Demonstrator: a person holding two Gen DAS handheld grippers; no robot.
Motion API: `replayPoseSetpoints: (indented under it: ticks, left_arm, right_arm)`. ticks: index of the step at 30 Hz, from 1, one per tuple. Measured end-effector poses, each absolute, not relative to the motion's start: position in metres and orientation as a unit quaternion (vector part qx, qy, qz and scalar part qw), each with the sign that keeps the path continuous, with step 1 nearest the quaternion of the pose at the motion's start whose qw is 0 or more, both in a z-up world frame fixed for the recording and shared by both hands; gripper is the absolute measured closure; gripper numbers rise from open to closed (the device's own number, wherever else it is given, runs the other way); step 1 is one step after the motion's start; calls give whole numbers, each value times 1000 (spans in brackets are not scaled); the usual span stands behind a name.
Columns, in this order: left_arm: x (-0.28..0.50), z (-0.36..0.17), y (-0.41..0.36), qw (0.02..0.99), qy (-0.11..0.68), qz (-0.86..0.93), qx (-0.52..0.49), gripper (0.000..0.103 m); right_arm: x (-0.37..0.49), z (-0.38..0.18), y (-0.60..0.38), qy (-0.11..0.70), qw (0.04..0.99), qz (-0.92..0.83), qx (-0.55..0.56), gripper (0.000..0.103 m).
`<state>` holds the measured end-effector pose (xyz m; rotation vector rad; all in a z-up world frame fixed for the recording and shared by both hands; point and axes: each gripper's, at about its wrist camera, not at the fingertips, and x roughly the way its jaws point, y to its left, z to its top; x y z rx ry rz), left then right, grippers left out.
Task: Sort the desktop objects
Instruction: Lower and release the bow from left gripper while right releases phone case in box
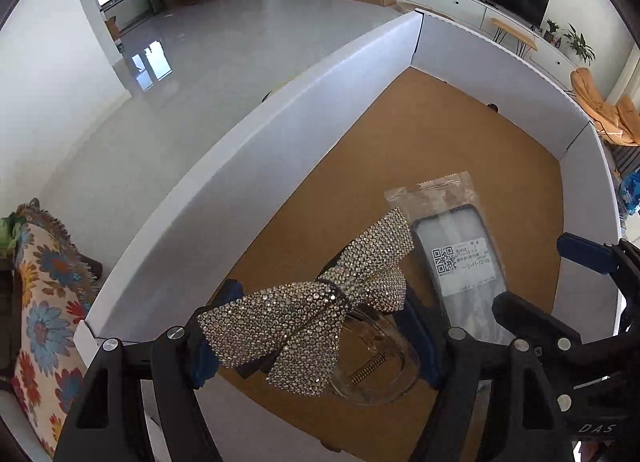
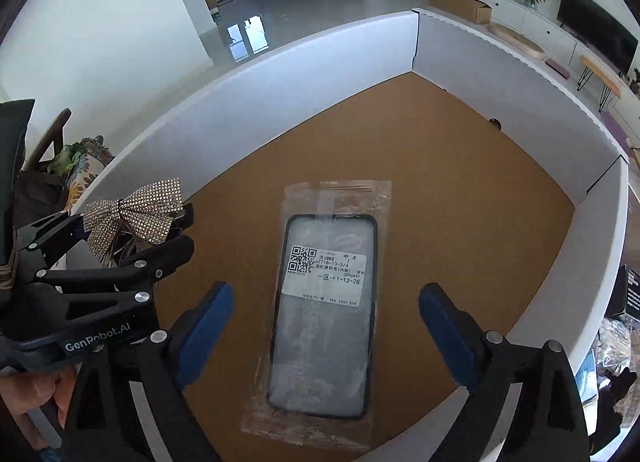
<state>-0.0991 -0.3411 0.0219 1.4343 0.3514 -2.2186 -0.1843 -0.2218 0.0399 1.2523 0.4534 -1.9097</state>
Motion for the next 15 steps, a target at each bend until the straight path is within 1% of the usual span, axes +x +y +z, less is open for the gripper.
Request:
replayPoseSetpoints:
  ticks: [3, 5, 6, 7, 8, 10, 11, 15]
  left_arm:
    - [-96, 21, -339, 238, 139, -805, 525, 28]
    - [-92, 22, -337, 234, 155, -810, 515, 28]
    - [-88, 24, -336, 229, 164, -816, 506, 26]
    - [-87, 25, -336, 219, 177, -819, 500, 13]
    - [-85, 27, -337, 207, 195, -821, 494, 1]
    - [-84, 29, -341, 190, 230, -820, 489, 0]
    - [-84, 30, -341, 190, 235, -816, 493, 0]
    - [-76, 43, -326, 196, 213, -825, 485, 0]
  right_arm:
    - [-186, 47, -209, 156, 402, -763, 481, 8]
    - [-180, 63, -195, 132, 418, -773, 458, 8]
    - [-177, 71, -186, 120, 427, -778, 444, 5]
    - [-176, 76, -178, 111, 431, -783, 435, 0]
    - [-175, 80, -172, 106, 432, -785, 430, 0]
    - [-173, 86, -163, 104, 429, -785, 434, 0]
    - [-173, 89, -158, 101, 429, -786, 434, 0]
    - [-168, 107, -124, 74, 432, -801, 408, 0]
